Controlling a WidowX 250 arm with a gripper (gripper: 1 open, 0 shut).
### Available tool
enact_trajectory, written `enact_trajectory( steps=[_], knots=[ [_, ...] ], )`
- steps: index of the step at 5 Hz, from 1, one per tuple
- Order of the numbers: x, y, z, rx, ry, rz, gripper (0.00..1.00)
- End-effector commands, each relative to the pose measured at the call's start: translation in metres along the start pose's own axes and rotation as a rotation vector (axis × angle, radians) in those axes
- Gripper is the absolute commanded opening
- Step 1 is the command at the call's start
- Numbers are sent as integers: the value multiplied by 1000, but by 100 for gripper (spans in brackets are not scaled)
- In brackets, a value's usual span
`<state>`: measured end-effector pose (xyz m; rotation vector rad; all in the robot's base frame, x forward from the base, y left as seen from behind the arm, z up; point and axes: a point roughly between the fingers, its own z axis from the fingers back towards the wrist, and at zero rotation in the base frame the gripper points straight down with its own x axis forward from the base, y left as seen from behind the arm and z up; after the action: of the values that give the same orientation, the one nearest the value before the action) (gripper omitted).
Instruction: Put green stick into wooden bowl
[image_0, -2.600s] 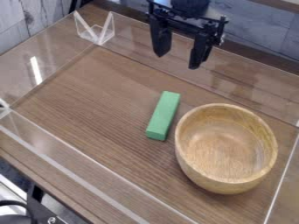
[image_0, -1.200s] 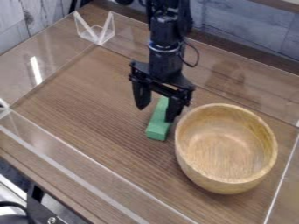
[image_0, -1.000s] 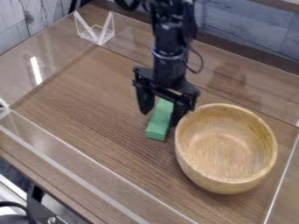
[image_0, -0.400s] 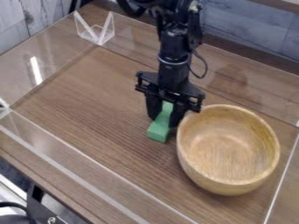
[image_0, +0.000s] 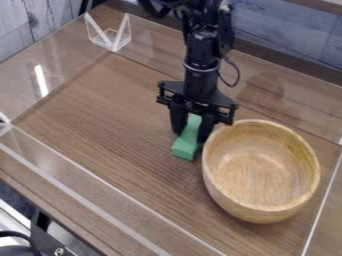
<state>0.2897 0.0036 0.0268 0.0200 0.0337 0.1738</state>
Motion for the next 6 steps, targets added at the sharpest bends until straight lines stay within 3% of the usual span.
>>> enact_trajectory(
  steps=[1,5,6],
  knots=[
    [2,-4,-1,2,-13,51,0],
    [-2,-19,1,9,-14,160,0],
    [7,-14,5,9,-12,162,0]
  ],
)
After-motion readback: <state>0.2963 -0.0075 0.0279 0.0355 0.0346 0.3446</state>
